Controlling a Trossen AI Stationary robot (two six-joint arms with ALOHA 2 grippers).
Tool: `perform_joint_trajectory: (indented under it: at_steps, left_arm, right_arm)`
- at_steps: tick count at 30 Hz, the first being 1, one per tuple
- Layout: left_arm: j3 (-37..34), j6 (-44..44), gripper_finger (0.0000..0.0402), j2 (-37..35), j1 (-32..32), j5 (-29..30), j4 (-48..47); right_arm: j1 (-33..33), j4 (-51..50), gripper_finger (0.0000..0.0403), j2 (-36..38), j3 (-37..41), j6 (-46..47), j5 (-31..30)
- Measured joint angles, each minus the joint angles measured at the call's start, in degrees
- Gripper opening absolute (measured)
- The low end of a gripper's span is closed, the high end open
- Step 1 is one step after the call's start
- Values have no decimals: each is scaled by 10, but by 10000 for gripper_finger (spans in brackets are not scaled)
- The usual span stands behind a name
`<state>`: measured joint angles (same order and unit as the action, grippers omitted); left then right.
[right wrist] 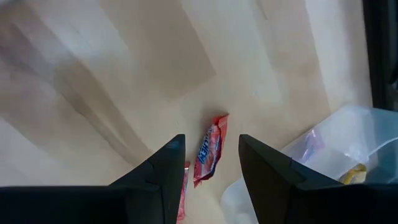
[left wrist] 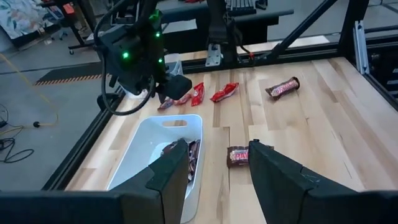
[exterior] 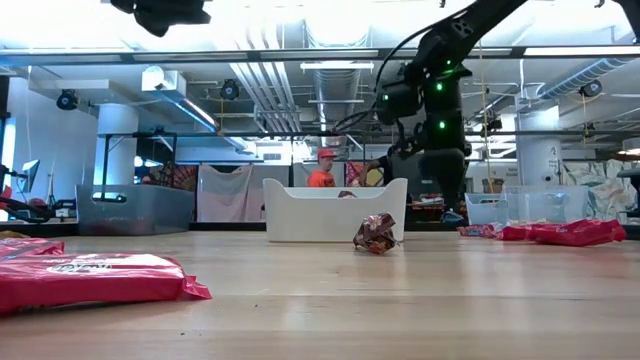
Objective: Sort candy by brand, put in halloween buckets
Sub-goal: Put the red candy into the transparent bin
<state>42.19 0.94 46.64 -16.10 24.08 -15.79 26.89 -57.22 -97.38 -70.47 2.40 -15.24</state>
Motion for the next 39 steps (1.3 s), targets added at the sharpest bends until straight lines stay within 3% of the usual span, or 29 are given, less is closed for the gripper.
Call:
perform_joint_trajectory:
  at_steps: [17,28,32,39]
  left_arm:
    - [0,-2,150,1,0,0,-7]
    - [0,-2,150,1,0,0,-5]
    - [0,-2,150,1,0,0,-5]
    - [0,-2,150,1,0,0,-5]
  right_arm:
    - [12,9,144,-29,53,25,-29]
    - [13,73,141,-29,92,25,-29]
    - [13,84,119,-29,93,25,-29]
    - [17,88,28,-29,93,20,-18]
